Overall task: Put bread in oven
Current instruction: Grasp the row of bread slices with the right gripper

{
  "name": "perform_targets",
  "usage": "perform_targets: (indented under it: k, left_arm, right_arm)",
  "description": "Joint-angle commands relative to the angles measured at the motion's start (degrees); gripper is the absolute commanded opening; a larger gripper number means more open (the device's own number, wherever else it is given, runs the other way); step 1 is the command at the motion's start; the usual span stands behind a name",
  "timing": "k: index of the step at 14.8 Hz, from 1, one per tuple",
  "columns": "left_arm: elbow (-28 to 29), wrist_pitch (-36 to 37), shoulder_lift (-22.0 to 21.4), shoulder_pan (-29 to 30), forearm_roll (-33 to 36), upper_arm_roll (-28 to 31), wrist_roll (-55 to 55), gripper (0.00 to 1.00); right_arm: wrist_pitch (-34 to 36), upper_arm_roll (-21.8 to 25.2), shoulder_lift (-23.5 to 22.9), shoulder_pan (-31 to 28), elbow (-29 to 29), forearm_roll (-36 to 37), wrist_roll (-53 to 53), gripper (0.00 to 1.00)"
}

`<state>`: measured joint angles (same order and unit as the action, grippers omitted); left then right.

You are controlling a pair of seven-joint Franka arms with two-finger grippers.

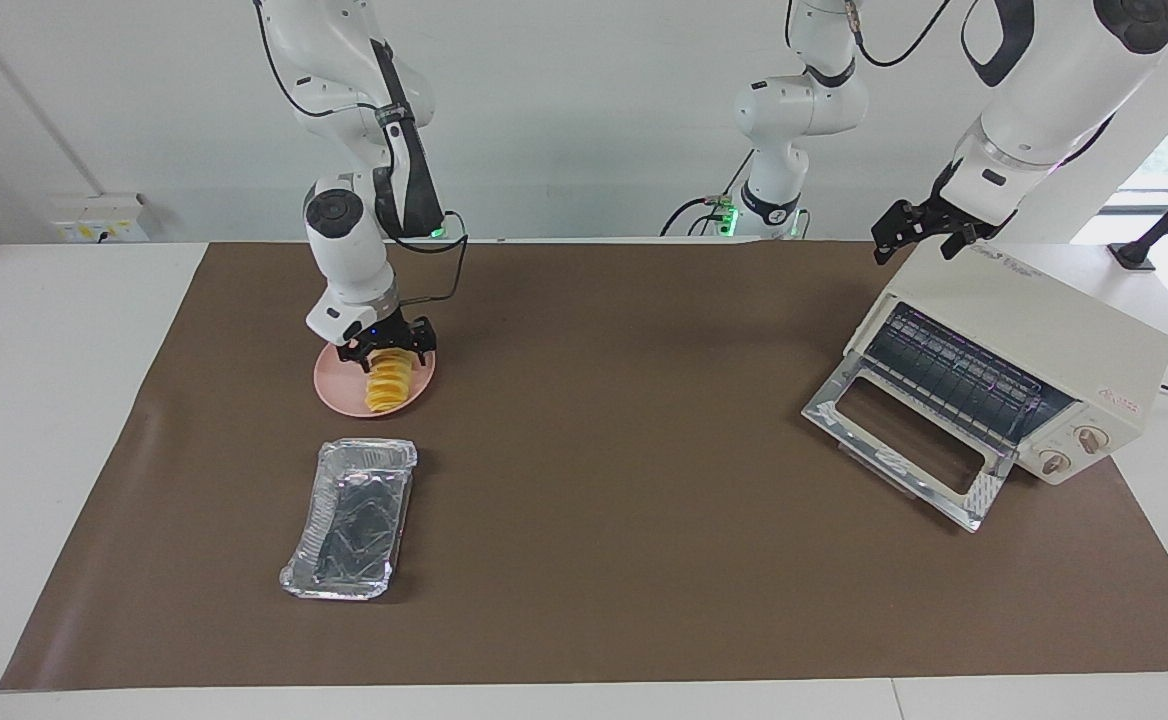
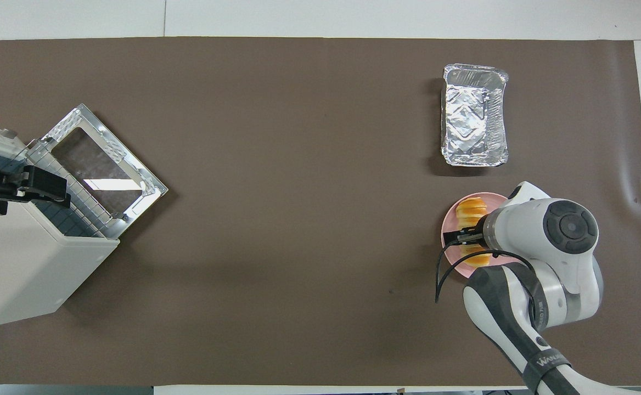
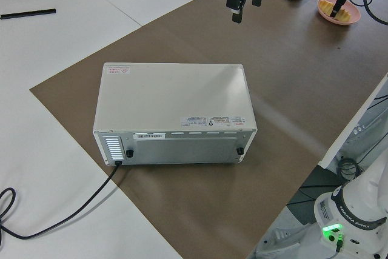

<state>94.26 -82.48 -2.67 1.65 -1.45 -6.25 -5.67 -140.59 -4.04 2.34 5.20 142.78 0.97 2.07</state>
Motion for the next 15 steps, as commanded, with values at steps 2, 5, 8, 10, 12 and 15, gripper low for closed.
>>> perform_targets:
  k: [2, 5, 8, 10, 12, 15]
  left_arm:
    - [0.57, 0.65, -1.03, 0.02, 0.75, 0.1, -0.13, 1.0]
    - [0.57, 0.65, -1.03, 0.02, 0.75, 0.1, -0.13, 1.0]
    - [0.57, 0.65, -1.03, 0.02, 0.75, 0.1, -0.13, 1.0]
    - [0.57, 0.65, -1.03, 0.02, 0.75, 0.1, -0.13, 1.0]
    - [0.57, 0.65, -1.03, 0.02, 0.75, 0.1, -0.13, 1.0]
    - [0.57, 0.65, -1.03, 0.02, 0.75, 0.1, -0.13, 1.0]
  right_arm:
    - [-2.32, 0.0, -0.14, -0.19, 0.57, -0.44, -0.76, 0.0]
    - [-2.32, 0.0, -0.14, -0.19, 0.57, -0.44, -0.66, 0.0]
    - [-1.62, 0.0, -0.41, -0.54, 0.22, -0.44, -1.27, 0.0]
    - [0.13, 0.0, -0.5, -0.72, -1.01, -0.44, -1.45, 0.0]
    - [4.86, 0.0, -0.5, -0.72, -4.25, -0.44, -2.76, 0.0]
    - [15.57, 0.09, -1.8, -2.12, -13.2, -0.44, -5.49, 0.0]
